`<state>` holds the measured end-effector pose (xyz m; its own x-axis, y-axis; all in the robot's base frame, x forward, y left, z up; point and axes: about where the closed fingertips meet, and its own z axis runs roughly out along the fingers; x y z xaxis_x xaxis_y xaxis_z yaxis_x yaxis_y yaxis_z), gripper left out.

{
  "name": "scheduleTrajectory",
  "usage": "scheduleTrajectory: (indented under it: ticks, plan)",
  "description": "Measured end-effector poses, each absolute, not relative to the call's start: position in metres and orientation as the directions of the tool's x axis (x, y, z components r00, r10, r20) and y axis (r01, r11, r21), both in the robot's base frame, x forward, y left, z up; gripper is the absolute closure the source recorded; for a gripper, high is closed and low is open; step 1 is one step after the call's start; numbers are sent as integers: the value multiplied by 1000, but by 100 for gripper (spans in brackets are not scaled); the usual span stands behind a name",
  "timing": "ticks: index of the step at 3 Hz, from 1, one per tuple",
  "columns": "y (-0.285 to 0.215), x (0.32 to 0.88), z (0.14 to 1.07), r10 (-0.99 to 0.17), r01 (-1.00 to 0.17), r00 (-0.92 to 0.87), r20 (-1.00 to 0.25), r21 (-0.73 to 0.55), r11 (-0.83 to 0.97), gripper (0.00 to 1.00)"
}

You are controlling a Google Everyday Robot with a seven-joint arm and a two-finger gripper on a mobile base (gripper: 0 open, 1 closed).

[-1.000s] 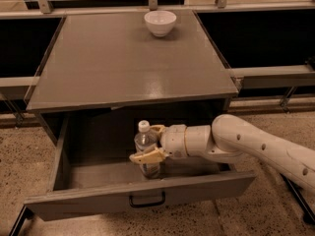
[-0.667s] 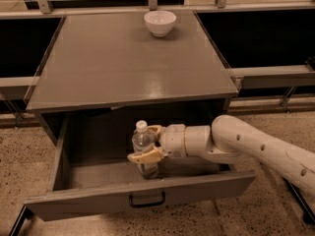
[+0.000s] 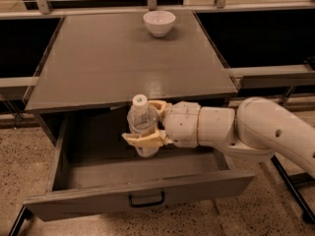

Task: Pick blue plastic bottle from top drawer and place on counter

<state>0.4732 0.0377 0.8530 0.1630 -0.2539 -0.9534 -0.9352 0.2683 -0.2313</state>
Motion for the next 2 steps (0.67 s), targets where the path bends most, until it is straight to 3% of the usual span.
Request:
scheduleTrajectory:
  ticks: [1, 2]
  plan:
    - [27, 466, 942, -320, -894, 244, -915, -341, 291, 100]
    - [14, 480, 988, -338, -863, 234, -911, -355, 359, 100]
